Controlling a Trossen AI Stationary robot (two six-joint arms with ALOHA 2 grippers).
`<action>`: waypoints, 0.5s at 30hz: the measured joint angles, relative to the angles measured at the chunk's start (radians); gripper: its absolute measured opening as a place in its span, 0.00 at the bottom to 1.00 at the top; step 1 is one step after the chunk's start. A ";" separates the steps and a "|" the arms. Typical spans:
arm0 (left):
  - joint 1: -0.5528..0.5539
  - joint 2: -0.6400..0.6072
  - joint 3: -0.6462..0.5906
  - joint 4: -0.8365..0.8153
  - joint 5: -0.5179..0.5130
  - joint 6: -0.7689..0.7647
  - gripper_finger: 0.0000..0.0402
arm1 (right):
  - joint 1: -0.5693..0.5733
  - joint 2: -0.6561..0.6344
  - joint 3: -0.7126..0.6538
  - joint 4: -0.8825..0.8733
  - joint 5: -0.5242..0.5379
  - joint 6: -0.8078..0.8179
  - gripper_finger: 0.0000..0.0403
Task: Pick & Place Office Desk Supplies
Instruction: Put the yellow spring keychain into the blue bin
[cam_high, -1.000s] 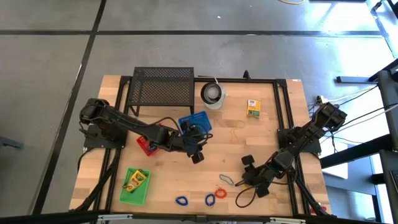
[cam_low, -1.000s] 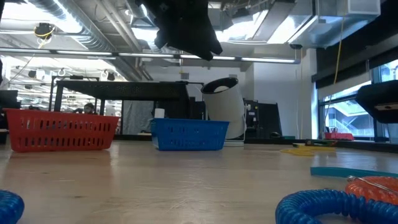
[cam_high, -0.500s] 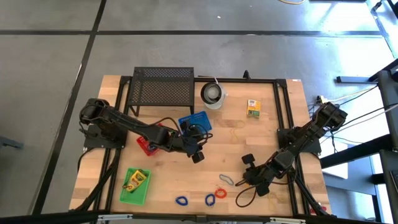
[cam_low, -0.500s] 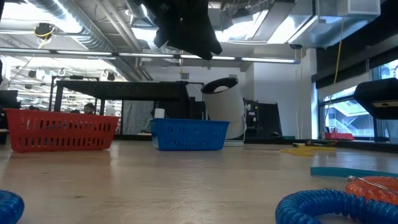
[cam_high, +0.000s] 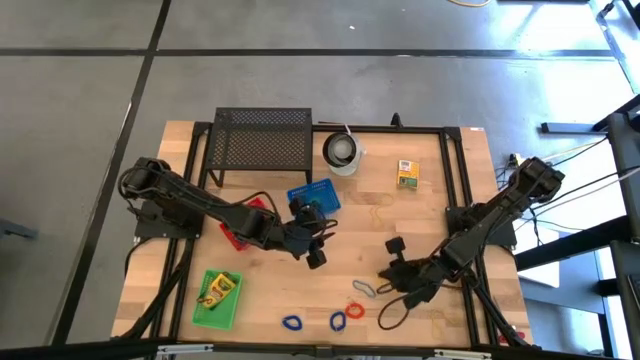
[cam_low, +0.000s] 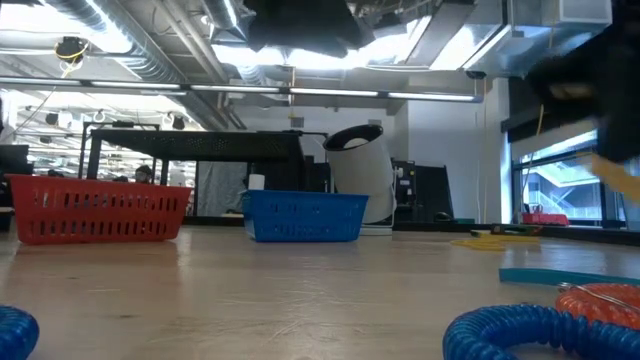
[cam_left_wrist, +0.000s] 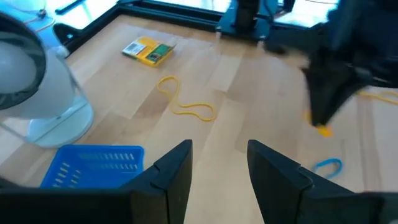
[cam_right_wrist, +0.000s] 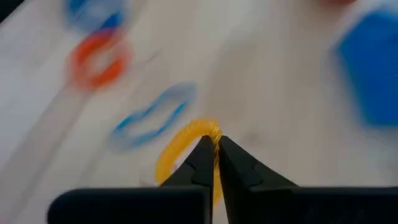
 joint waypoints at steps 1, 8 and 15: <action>-0.007 0.000 0.000 0.004 0.000 0.005 0.37 | -0.008 -0.014 0.018 0.006 0.055 -0.024 0.03; -0.054 0.008 -0.002 0.046 -0.042 0.048 0.37 | -0.069 -0.061 0.139 0.082 0.251 -0.199 0.03; -0.099 0.016 0.000 0.157 -0.068 0.111 0.39 | -0.132 -0.060 0.184 0.136 0.250 -0.308 0.03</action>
